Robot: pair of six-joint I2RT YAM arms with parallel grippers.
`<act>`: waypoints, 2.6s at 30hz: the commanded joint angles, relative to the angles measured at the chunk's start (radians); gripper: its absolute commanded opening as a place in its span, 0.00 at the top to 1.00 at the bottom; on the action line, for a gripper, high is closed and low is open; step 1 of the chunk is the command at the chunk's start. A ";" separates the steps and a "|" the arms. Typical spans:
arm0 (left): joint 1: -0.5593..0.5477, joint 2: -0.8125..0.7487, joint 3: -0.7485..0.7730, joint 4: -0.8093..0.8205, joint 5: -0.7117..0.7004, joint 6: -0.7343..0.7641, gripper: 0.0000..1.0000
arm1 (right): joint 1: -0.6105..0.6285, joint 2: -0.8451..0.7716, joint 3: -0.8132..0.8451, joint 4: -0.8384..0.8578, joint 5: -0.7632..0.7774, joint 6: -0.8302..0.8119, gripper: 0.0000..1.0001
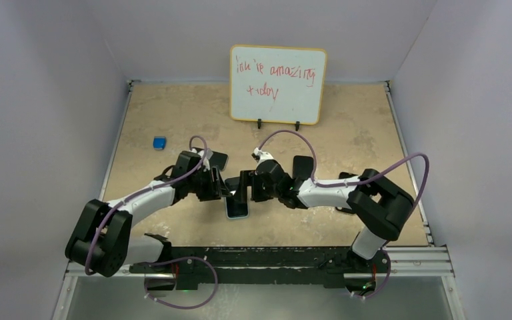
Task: Put the phone into the phone case
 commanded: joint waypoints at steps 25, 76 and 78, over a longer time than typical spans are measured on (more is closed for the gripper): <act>0.051 0.123 -0.034 0.106 0.167 -0.017 0.70 | -0.008 0.004 -0.177 0.761 -0.275 0.280 0.17; 0.055 0.088 -0.017 -0.011 0.078 -0.006 0.65 | -0.007 0.072 -0.191 0.872 -0.329 0.302 0.27; 0.055 0.088 -0.015 -0.017 0.072 -0.003 0.66 | -0.008 0.077 -0.191 0.888 -0.334 0.312 0.28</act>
